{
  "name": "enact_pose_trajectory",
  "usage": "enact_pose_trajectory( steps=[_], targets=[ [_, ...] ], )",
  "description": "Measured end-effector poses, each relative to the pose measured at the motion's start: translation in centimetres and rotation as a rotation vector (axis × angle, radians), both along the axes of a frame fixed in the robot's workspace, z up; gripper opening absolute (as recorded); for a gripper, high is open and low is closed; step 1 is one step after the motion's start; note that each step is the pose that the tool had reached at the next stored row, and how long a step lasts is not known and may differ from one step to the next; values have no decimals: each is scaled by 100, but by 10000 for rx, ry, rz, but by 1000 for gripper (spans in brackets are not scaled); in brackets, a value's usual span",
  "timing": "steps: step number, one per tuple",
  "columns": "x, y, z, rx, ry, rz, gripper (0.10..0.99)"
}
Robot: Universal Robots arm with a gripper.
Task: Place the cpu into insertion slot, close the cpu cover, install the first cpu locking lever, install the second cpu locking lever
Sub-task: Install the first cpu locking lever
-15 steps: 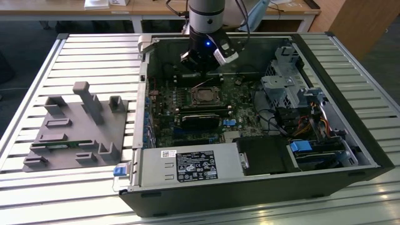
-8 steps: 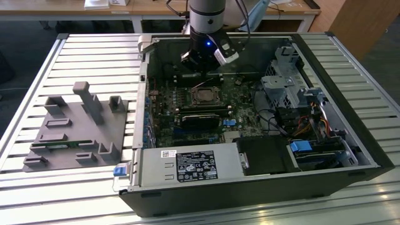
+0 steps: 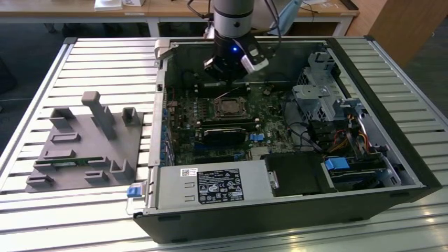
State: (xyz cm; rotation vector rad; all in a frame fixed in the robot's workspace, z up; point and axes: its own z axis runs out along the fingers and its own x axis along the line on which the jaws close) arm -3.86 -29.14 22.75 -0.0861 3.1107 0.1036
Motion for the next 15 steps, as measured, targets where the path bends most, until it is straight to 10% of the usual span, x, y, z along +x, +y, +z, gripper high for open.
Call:
enact_pose_trajectory(
  steps=[15],
  targets=[
    [52,47,-26,-1,3,0,106]
  ],
)
